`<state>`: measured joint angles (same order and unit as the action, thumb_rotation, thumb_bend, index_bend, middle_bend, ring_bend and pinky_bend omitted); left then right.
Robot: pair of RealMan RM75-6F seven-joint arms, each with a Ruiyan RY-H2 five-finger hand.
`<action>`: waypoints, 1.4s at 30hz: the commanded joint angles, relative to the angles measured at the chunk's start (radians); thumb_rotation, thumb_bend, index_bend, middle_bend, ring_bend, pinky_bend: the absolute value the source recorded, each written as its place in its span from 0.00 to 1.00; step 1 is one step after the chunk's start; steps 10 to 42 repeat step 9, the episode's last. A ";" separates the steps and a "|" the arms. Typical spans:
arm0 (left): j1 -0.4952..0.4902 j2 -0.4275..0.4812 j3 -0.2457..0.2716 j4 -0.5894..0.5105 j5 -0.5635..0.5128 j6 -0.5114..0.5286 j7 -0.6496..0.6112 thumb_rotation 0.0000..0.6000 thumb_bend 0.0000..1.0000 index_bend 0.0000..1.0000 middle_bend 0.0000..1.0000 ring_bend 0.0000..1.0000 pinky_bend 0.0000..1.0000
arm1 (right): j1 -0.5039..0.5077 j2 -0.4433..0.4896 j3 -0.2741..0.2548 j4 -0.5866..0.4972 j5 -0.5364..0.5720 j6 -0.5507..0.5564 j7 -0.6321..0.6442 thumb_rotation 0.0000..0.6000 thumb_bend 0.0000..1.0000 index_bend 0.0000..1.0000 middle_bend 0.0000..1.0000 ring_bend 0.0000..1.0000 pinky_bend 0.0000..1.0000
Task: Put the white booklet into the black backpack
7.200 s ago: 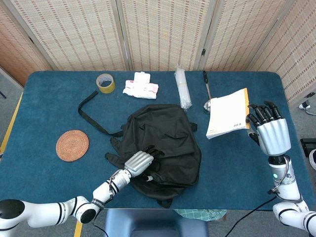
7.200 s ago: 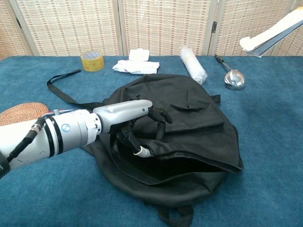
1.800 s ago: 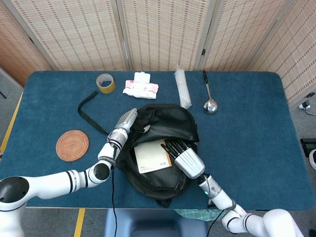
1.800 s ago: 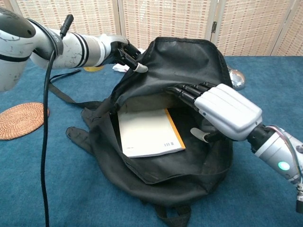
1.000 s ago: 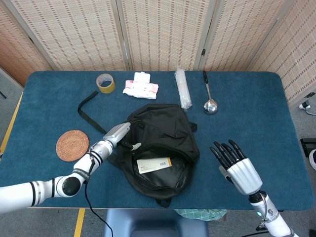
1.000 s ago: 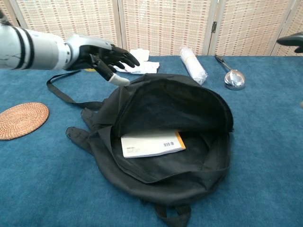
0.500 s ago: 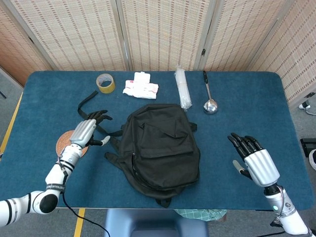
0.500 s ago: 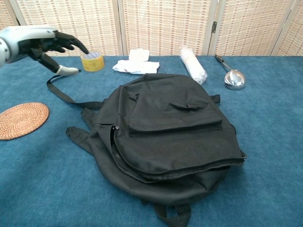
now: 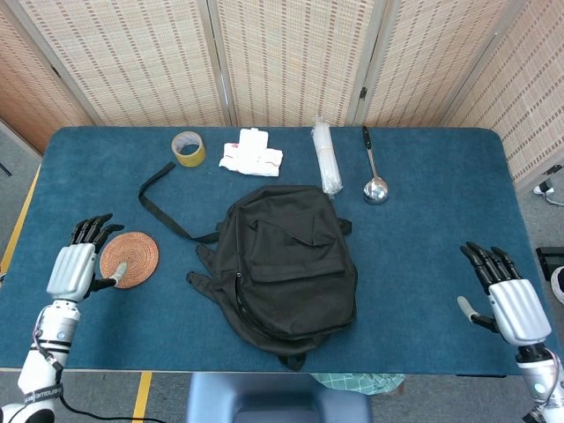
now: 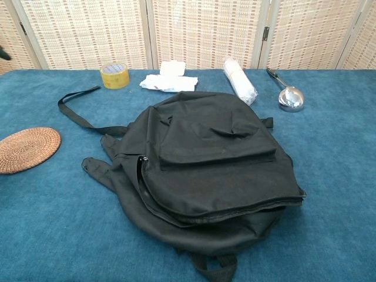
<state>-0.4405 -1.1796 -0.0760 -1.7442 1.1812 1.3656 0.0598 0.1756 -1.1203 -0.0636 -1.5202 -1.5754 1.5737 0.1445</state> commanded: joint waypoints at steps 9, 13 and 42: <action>0.187 0.045 0.123 -0.024 0.164 0.161 0.023 1.00 0.40 0.21 0.11 0.08 0.00 | -0.062 0.019 0.007 -0.029 0.021 0.010 0.031 1.00 0.38 0.06 0.07 0.10 0.04; 0.187 0.045 0.123 -0.024 0.164 0.161 0.023 1.00 0.40 0.21 0.11 0.08 0.00 | -0.062 0.019 0.007 -0.029 0.021 0.010 0.031 1.00 0.38 0.06 0.07 0.10 0.04; 0.187 0.045 0.123 -0.024 0.164 0.161 0.023 1.00 0.40 0.21 0.11 0.08 0.00 | -0.062 0.019 0.007 -0.029 0.021 0.010 0.031 1.00 0.38 0.06 0.07 0.10 0.04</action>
